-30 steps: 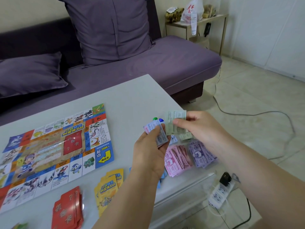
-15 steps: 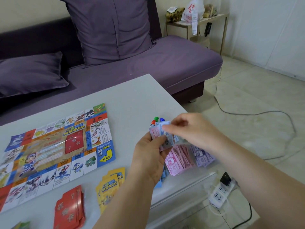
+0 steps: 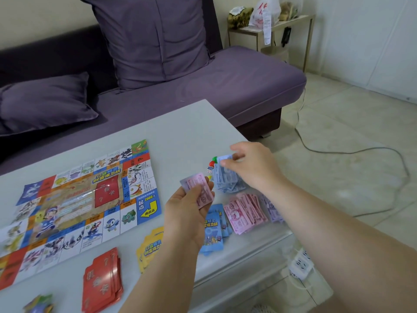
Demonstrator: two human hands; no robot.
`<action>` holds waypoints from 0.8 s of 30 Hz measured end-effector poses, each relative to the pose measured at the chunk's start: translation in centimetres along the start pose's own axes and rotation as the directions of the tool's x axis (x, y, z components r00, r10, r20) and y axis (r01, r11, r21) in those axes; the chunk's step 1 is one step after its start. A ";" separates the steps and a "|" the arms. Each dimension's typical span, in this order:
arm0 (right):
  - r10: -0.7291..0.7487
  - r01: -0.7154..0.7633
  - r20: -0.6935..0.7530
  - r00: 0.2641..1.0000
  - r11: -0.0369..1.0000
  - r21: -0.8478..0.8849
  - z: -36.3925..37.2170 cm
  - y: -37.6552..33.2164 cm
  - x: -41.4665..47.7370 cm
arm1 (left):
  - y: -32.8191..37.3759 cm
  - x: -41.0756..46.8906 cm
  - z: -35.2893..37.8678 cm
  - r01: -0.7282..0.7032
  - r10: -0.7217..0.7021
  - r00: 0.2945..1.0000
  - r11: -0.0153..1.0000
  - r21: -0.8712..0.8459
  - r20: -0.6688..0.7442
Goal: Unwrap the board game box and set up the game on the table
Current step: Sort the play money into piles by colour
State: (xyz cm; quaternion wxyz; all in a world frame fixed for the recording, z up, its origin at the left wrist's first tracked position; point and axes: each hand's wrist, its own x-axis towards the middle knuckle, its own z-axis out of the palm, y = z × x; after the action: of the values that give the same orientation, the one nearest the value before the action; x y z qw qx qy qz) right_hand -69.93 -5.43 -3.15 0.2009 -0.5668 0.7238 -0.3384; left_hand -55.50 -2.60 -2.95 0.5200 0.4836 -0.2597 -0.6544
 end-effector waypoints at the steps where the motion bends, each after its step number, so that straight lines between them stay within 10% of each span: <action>1: -0.004 0.001 -0.038 0.999 0.997 -0.079 0.2 -0.4 0.1 | 0.0 -0.1 -0.1 -0.001 0.001 1.000 1.000 0.010 0.000; 7: -0.071 0.020 0.197 0.978 0.968 0.249 -0.6 -2.4 -1.3 | 0.5 -0.3 0.2 -0.026 0.024 0.998 0.999 0.022 0.060; 17: 0.020 -0.093 0.331 0.943 0.974 0.206 -3.7 0.3 -3.0 | 0.1 -1.0 -0.2 -0.060 0.060 0.997 0.998 -0.001 0.053; 21: -0.005 0.009 0.150 0.989 1.000 -0.023 -3.2 0.5 -3.4 | -0.3 -1.3 -0.1 -0.024 0.023 0.999 0.999 0.036 0.042; 24: -0.014 -0.003 0.111 0.994 0.988 0.154 -3.5 0.0 -3.8 | -1.1 -2.1 1.0 -0.022 0.018 0.997 0.998 0.054 0.076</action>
State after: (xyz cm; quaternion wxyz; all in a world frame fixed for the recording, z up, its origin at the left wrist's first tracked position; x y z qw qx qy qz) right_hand -71.20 -0.93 -1.07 0.2834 -0.5697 0.6815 -0.3615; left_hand -56.84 -0.47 -2.72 0.5027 0.4700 -0.3020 -0.6597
